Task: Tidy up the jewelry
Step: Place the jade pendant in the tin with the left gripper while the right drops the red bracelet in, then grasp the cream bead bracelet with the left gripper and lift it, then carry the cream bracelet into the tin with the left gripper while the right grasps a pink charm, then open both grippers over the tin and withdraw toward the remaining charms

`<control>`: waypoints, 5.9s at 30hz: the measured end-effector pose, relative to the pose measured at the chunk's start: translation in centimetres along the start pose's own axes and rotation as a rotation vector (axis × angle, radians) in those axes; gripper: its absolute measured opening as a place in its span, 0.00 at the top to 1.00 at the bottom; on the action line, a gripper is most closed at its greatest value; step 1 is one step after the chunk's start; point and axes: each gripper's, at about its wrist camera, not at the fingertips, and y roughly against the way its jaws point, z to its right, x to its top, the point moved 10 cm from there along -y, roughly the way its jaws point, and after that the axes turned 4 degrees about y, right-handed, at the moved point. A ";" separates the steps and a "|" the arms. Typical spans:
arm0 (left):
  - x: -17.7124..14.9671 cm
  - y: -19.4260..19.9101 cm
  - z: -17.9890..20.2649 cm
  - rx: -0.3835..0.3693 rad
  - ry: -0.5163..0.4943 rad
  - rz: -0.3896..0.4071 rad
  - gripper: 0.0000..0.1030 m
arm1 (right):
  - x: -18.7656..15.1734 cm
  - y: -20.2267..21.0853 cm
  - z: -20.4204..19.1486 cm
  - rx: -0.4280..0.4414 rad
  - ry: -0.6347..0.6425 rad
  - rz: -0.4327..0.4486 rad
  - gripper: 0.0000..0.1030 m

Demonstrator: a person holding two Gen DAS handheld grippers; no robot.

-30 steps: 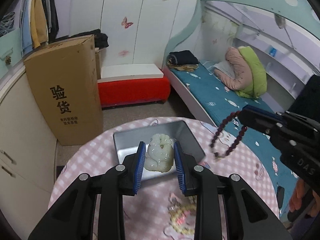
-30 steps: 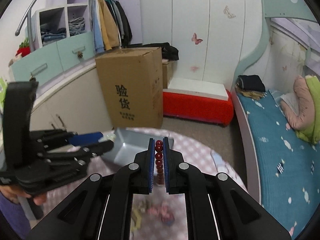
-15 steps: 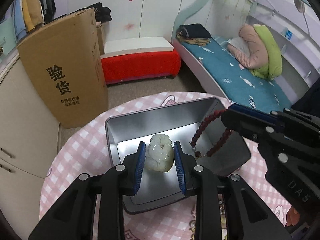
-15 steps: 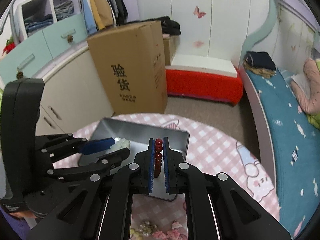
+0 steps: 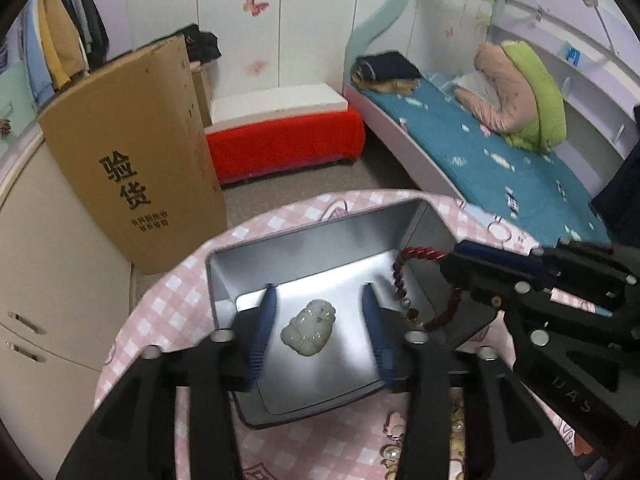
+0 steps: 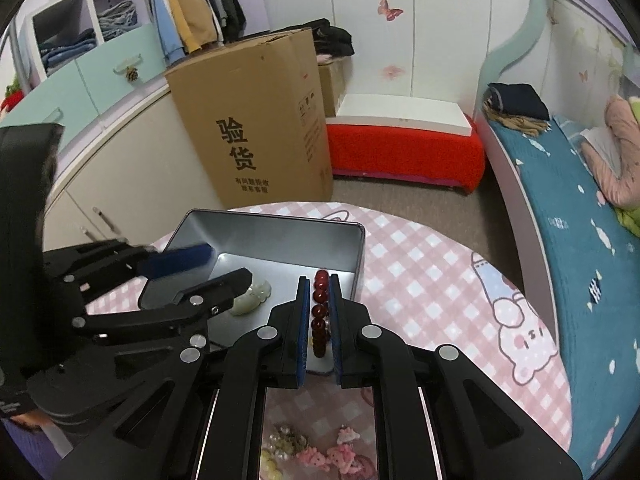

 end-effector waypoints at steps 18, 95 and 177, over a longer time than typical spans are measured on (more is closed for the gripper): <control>-5.8 9.3 0.6 0.017 0.079 0.151 0.37 | -6.5 8.7 0.8 -0.038 -0.010 0.087 0.89; -9.6 11.4 0.8 -0.151 0.127 0.171 0.93 | -10.9 1.9 1.9 0.032 -0.015 -0.062 0.85; -2.0 9.3 -0.9 -0.109 0.141 0.162 0.39 | -1.1 3.9 -2.2 0.170 -0.065 0.012 0.83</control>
